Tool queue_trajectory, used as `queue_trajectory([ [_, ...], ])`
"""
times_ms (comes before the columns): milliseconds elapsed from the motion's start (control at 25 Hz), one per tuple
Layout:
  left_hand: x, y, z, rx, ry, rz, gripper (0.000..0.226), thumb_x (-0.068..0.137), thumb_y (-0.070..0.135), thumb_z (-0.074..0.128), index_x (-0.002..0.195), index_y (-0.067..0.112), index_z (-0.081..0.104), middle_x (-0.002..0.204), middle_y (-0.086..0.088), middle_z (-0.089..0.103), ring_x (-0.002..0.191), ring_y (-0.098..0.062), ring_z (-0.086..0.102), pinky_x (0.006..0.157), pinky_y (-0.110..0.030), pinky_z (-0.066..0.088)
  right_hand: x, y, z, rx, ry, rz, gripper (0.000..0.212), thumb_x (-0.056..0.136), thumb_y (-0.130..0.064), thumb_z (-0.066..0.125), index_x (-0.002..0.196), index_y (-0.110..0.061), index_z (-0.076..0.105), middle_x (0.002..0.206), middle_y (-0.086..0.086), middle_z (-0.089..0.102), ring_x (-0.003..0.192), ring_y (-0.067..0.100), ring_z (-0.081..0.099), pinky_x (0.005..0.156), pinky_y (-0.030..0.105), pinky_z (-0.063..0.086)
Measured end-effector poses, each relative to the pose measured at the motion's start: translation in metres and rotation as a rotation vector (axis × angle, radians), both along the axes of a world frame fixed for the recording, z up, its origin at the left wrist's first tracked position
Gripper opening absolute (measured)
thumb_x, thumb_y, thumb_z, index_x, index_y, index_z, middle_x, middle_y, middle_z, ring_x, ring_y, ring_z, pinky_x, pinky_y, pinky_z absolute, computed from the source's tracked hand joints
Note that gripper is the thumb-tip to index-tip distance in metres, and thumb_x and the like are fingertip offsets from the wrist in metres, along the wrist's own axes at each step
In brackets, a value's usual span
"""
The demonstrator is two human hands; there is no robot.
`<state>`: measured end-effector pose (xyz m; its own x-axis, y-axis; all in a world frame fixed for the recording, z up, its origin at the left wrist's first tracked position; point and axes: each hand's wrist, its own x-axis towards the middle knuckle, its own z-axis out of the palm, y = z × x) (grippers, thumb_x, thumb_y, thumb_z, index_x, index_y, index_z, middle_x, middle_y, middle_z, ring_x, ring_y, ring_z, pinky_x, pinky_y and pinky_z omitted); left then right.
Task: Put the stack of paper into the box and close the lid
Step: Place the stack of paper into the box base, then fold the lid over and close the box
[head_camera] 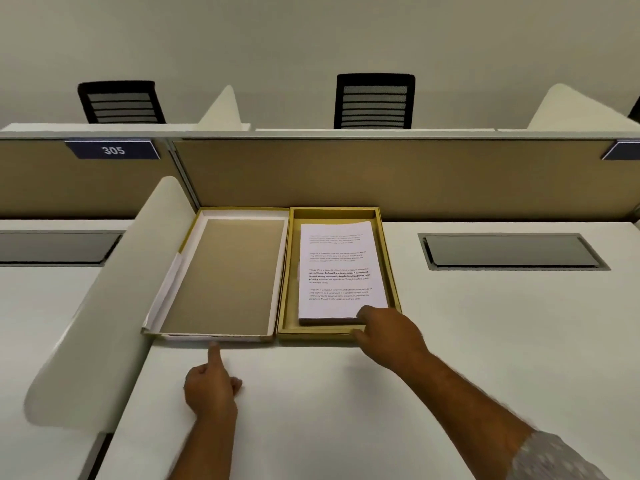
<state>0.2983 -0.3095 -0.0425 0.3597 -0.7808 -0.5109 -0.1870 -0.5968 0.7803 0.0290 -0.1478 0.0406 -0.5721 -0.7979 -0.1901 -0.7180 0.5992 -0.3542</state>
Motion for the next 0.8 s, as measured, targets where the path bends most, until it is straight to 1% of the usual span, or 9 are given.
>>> queue_trajectory([
  [80, 0.003, -0.015, 0.000, 0.001, 0.026, -0.056, 0.069, 0.089, 0.069, 0.067, 0.082, 0.000, 0.070, 0.070, -0.016, 0.073, 0.049, -0.026, 0.068, 0.056, -0.034, 0.059, 0.023, -0.006, 0.000, -0.036, -0.014, 0.063, 0.032, 0.094, -0.046, 0.064, 0.123, -0.032, 0.070, 0.112, -0.007, 0.077, 0.091, 0.014, 0.068, 0.079, 0.028, 0.058],
  [120, 0.000, -0.021, 0.002, -0.022, 0.066, -0.073, 0.062, 0.088, 0.063, 0.073, 0.094, 0.001, 0.072, 0.081, -0.016, 0.075, 0.054, -0.027, 0.070, 0.059, -0.038, 0.064, 0.032, -0.009, 0.001, -0.051, -0.009, 0.094, 0.033, 0.094, -0.046, 0.066, 0.123, -0.032, 0.071, 0.112, -0.007, 0.077, 0.093, 0.015, 0.069, 0.079, 0.027, 0.056],
  [200, -0.008, -0.027, 0.006, -0.070, 0.049, -0.123, 0.056, 0.088, 0.045, 0.080, 0.127, 0.010, 0.061, 0.110, -0.014, 0.074, 0.077, -0.035, 0.076, 0.078, -0.050, 0.067, 0.046, -0.015, 0.004, -0.070, 0.032, 0.161, 0.034, 0.093, -0.047, 0.067, 0.123, -0.030, 0.072, 0.110, -0.006, 0.077, 0.096, 0.016, 0.071, 0.079, 0.029, 0.055],
  [320, -0.017, -0.022, 0.012, -0.175, -0.015, -0.124, 0.055, 0.086, 0.026, 0.078, 0.133, 0.013, 0.053, 0.128, -0.012, 0.073, 0.109, -0.040, 0.072, 0.099, -0.045, 0.056, 0.056, -0.024, 0.014, -0.104, 0.060, 0.183, 0.034, 0.095, -0.043, 0.066, 0.125, -0.029, 0.073, 0.113, -0.004, 0.078, 0.099, 0.019, 0.071, 0.087, 0.033, 0.057],
  [400, -0.025, -0.013, 0.019, -0.274, 0.089, -0.037, 0.057, 0.085, 0.016, 0.080, 0.134, 0.014, 0.051, 0.128, -0.010, 0.071, 0.110, -0.032, 0.073, 0.096, -0.039, 0.054, 0.056, -0.030, 0.024, -0.163, 0.040, 0.160, 0.030, 0.096, -0.042, 0.066, 0.122, -0.029, 0.074, 0.111, -0.004, 0.079, 0.096, 0.017, 0.071, 0.084, 0.031, 0.056],
  [520, -0.034, -0.001, 0.029, -0.468, 0.278, 0.036, 0.071, 0.084, 0.010, 0.085, 0.141, 0.020, 0.045, 0.135, -0.001, 0.066, 0.096, 0.004, 0.075, 0.080, -0.020, 0.059, 0.058, -0.036, 0.044, -0.297, -0.070, 0.087, 0.029, 0.096, -0.047, 0.067, 0.115, -0.028, 0.075, 0.096, -0.008, 0.080, 0.085, 0.011, 0.071, 0.079, 0.030, 0.058],
  [560, -0.037, 0.005, 0.034, -0.521, 0.342, 0.031, 0.075, 0.083, 0.010, 0.087, 0.143, 0.024, 0.045, 0.139, 0.002, 0.064, 0.096, 0.007, 0.074, 0.075, -0.014, 0.059, 0.059, -0.038, 0.051, -0.349, -0.120, 0.066, 0.029, 0.095, -0.048, 0.068, 0.115, -0.028, 0.075, 0.093, -0.009, 0.079, 0.083, 0.009, 0.071, 0.080, 0.031, 0.060],
  [680, -0.051, 0.022, 0.047, -0.642, 0.382, -0.131, 0.079, 0.082, 0.009, 0.089, 0.146, 0.032, 0.049, 0.142, 0.010, 0.063, 0.108, -0.011, 0.074, 0.077, -0.015, 0.061, 0.068, -0.046, 0.074, -0.504, -0.213, 0.043, 0.034, 0.093, -0.052, 0.070, 0.118, -0.029, 0.072, 0.096, -0.012, 0.078, 0.081, 0.006, 0.072, 0.080, 0.026, 0.062],
  [800, -0.067, 0.035, 0.056, -0.839, 0.087, -0.390, 0.070, 0.084, 0.012, 0.088, 0.143, 0.026, 0.053, 0.137, 0.009, 0.061, 0.111, -0.012, 0.068, 0.084, -0.012, 0.058, 0.079, -0.054, 0.094, -0.626, -0.318, 0.036, 0.052, 0.088, -0.061, 0.071, 0.132, -0.037, 0.059, 0.106, -0.015, 0.075, 0.086, 0.007, 0.073, 0.078, 0.021, 0.063],
])
